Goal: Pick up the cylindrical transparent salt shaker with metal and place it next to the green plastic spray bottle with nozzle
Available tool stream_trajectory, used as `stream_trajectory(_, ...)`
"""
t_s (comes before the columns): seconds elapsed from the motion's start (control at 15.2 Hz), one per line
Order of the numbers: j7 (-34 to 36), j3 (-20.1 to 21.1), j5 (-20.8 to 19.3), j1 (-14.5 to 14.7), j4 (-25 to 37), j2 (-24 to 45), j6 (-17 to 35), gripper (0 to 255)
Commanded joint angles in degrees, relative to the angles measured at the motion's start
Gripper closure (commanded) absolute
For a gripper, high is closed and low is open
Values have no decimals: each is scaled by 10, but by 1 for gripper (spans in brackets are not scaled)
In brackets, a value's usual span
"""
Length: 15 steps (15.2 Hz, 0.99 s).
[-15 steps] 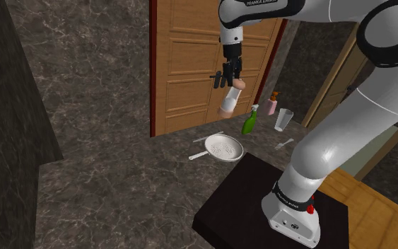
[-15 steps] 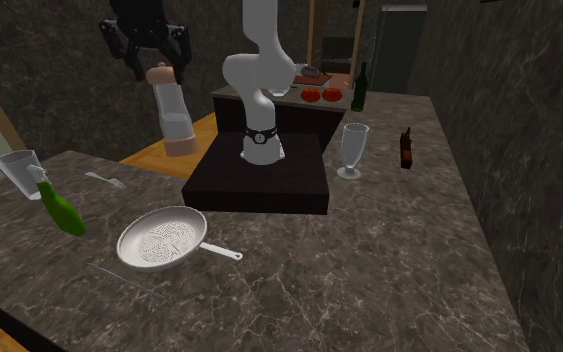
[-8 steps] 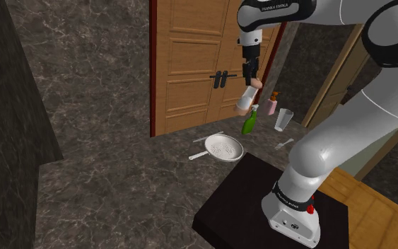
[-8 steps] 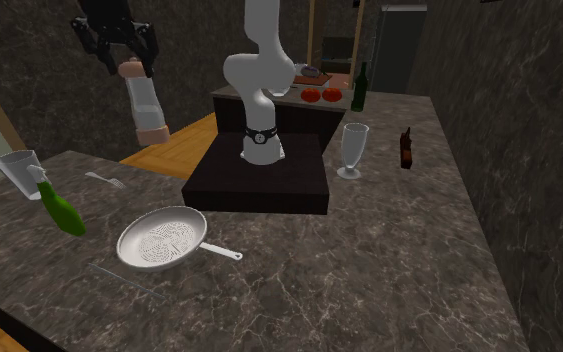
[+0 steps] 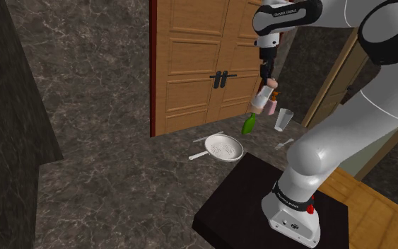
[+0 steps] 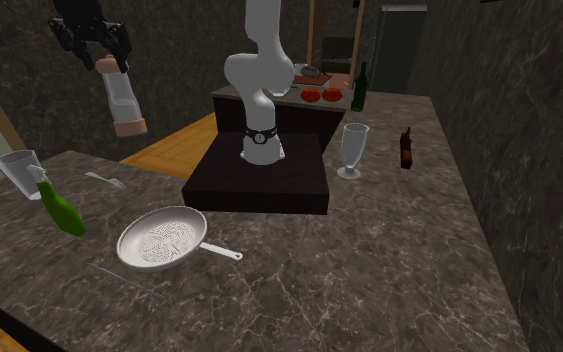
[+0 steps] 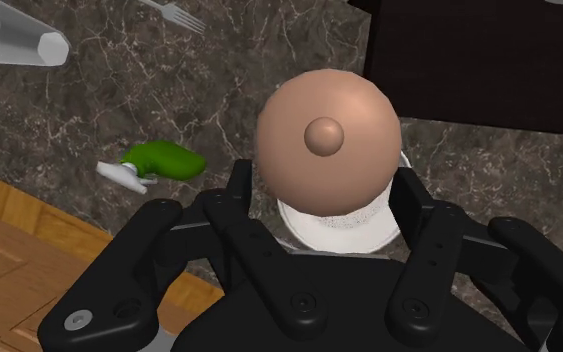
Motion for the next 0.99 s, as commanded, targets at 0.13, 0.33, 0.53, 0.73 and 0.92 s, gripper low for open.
stream_trajectory(0.13,-59,-39,-16,-24,14,16,19,255)
stream_trajectory(0.33,-102,-68,-22,-40,33,35,32,255)
stream_trajectory(0.53,-146,-97,-23,-57,57,60,46,255)
stream_trajectory(0.73,-193,-125,-18,-74,87,92,59,255)
stream_trajectory(0.92,-224,-144,-10,-87,103,117,75,255)
